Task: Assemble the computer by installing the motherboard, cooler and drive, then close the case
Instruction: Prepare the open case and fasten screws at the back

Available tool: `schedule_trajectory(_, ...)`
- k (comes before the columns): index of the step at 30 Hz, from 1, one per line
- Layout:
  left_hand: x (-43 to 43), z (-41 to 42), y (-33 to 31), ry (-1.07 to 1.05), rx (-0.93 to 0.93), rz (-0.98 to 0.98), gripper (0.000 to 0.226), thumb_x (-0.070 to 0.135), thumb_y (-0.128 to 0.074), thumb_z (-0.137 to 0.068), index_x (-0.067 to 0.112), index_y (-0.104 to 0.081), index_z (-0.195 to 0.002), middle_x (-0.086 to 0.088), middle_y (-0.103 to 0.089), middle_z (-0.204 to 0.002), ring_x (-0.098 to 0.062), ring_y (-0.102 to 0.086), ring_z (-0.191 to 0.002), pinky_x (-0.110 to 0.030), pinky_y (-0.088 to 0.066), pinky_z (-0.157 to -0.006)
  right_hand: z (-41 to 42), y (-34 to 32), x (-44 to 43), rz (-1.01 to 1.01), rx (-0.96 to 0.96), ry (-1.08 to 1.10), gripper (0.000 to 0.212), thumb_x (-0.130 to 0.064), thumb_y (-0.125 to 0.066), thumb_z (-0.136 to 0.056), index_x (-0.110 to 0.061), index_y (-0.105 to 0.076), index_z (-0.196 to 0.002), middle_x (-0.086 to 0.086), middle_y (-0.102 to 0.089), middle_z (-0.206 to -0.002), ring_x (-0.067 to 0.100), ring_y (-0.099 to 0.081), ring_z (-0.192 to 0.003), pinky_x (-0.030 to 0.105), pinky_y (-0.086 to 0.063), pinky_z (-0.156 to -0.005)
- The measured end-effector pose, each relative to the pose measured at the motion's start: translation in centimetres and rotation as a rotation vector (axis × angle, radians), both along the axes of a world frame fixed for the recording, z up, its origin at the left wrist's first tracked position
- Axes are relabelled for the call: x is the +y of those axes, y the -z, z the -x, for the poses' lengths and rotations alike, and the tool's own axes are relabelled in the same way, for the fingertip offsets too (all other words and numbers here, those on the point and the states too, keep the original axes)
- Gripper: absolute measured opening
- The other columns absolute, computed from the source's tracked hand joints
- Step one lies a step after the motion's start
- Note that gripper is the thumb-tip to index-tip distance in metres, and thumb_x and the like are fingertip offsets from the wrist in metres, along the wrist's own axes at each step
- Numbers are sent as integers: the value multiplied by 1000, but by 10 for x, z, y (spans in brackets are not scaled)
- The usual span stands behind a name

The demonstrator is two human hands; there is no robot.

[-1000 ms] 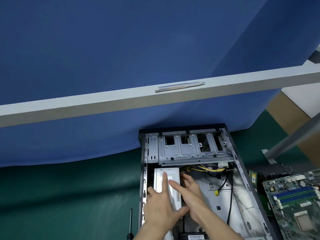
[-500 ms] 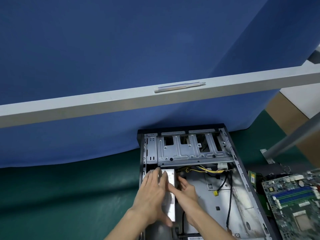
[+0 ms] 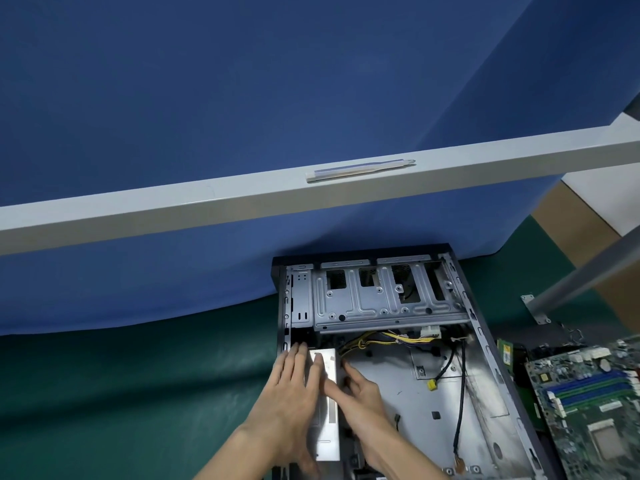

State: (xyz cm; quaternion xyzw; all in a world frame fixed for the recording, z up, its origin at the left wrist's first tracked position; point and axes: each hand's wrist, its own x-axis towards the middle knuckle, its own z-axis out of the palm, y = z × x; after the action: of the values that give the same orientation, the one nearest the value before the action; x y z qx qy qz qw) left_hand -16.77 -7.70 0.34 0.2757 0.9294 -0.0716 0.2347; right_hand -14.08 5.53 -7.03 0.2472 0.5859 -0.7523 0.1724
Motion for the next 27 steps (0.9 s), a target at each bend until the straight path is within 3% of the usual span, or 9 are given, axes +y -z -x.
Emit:
schedule_trajectory(4, -4, 2, 1, 54, 7, 18, 136, 59, -80, -49, -1, -3, -145, -24, -2, -151, -37, 8, -142, -48, 18, -113, 0, -1, -7, -13, -16, -12, 17, -25, -75, -83, -36, -68, -94, -14, -74, -83, -3, -67, -89, 19, -54, -79)
schedule_trajectory(6, -4, 3, 1, 87, 18, 29, 141, 62, -79, -48, 0, 0, -145, -26, -4, -150, -39, 4, -141, -48, 21, -112, -1, -3, -8, 5, -22, -19, 16, -25, -74, -84, -38, -68, -90, -15, -74, -82, -5, -67, -86, 17, -53, -77)
schedule_trajectory(8, -1, 5, 3, 105, 24, 42, 149, 65, -79, -47, 3, 14, -146, -28, -2, -150, -41, 6, -141, -48, 22, -111, -2, -2, -8, 35, -32, -19, 23, -24, -71, -86, -40, -63, -100, -15, -74, -93, -8, -65, -89, 14, -52, -75)
schedule_trajectory(10, 1, 7, 5, 111, 24, 42, 155, 65, -80, -47, 7, 26, -144, -30, -1, -150, -43, 7, -140, -50, 22, -111, -3, -2, -6, 25, -41, -29, 31, -26, -69, -88, -45, -57, -110, -9, -69, -109, -5, -60, -102, 22, -50, -92)
schedule_trajectory(14, 3, 8, 5, 150, 37, 72, 158, 68, -79, -46, 8, 34, -140, -33, -7, -146, -47, -2, -137, -54, 19, -111, -3, -4, -3, 30, -78, -60, 49, -29, -66, -90, -41, -48, -134, -21, -65, -114, -5, -56, -107, 21, -42, -98)
schedule_trajectory(17, 6, 10, 5, 184, 38, 107, 156, 68, -78, -49, 11, 35, -140, -36, -8, -144, -49, -3, -136, -58, 16, -111, -6, -2, 5, -1, -82, -149, 41, -37, -66, -88, -46, -54, -126, -35, -63, -99, -12, -56, -91, 27, -39, -92)
schedule_trajectory(20, 7, 13, 5, 206, 40, 123, 150, 65, -78, -53, 12, 28, -144, -35, -14, -140, -48, -8, -133, -58, 18, -107, -2, -1, 15, 14, -106, -254, 27, -36, -65, -89, -41, -59, -115, -30, -69, -93, -4, -62, -88, 44, -43, -95)
schedule_trajectory(23, 5, 12, 4, 203, 37, 140, 149, 69, -76, -50, 14, 23, -146, -31, -14, -140, -46, -9, -133, -57, 18, -108, 7, 0, 29, 93, -233, -192, 20, -24, -58, -94, -23, -62, -114, -12, -75, -84, 3, -69, -75, 29, -55, -58)
schedule_trajectory(27, 4, 10, 8, 172, 4, 151, 150, 69, -76, -49, 16, 25, -145, -34, 5, -149, -46, 12, -139, -61, 23, -105, -2, 17, 36, -50, -412, -257, 38, 4, -41, -98, -8, -52, -132, 8, -69, -101, 20, -61, -103, 35, -54, -75)
